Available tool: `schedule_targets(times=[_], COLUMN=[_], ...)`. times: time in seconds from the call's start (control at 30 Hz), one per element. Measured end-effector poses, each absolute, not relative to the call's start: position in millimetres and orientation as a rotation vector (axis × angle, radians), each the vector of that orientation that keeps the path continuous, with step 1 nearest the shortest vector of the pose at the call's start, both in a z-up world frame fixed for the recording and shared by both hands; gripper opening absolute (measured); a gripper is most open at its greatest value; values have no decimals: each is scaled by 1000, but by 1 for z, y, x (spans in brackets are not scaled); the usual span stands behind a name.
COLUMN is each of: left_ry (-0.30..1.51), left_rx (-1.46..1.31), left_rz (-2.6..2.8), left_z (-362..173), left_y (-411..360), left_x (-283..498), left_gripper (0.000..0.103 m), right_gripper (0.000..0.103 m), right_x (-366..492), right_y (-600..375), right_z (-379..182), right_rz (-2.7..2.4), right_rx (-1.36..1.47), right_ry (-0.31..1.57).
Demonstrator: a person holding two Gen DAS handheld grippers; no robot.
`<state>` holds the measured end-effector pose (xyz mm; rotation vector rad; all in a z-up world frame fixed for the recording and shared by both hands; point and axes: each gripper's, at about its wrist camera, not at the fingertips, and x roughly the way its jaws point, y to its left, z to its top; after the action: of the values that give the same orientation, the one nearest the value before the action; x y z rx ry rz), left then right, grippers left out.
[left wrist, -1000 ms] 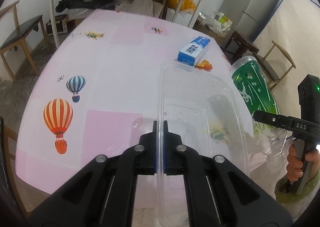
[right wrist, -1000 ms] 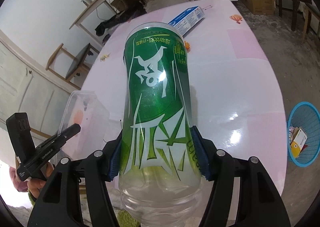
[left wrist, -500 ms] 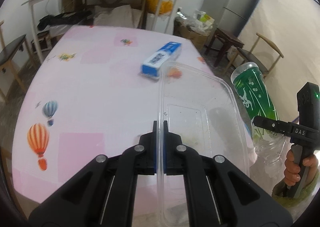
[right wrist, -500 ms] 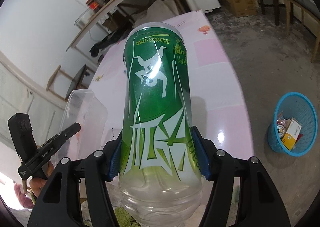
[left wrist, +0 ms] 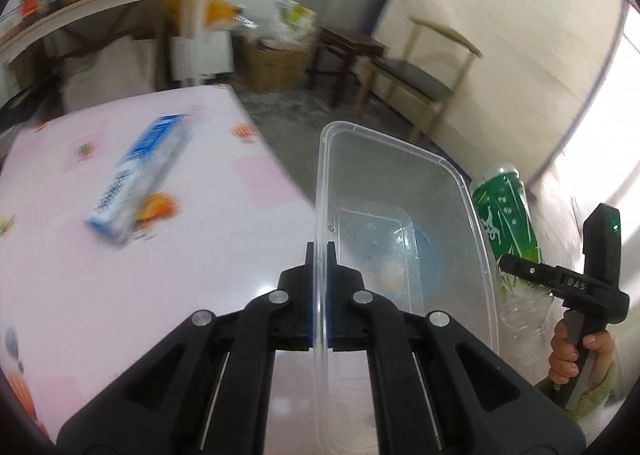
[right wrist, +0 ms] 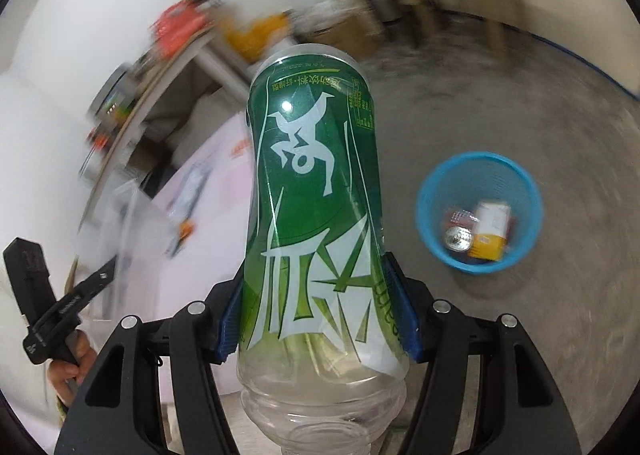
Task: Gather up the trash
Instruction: 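Carry the tray and bottle over the blue wastebasket and open the left tool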
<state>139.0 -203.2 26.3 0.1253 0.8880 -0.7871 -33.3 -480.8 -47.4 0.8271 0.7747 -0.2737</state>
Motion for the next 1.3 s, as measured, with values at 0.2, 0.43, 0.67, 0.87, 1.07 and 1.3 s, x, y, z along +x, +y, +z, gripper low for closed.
schedule_targets(times=[0.2,0.43,0.67,0.87,1.07,1.3], left_ry=[1007,1227,1332,1388,1320,1213], left_rx=[260,379,342,281,259,223], left_rz=[-889,-916,-799,-775,-795,-833], left_z=[-5,-77,-141,-148,-112,-69], left_y=[-301,-411,-480,-457,-410,-345], left_x=[138,155,190,196,202,200], left_gripper=[2,2,43,45,55,68], right_gripper=[60,61,61,61,61,61], right_x=[-82,-89,-83,-73,-54,-5], right_y=[-529,-554,-566,-573,-582,-590], right_z=[-113,-169,-191,-209,-231,-246], right_rz=[-414,-472,-484,-492,-496,-462], right_rx=[1017,1138,1170,1183,1198,1141], right_ry=[794,848,853,896,925,1011])
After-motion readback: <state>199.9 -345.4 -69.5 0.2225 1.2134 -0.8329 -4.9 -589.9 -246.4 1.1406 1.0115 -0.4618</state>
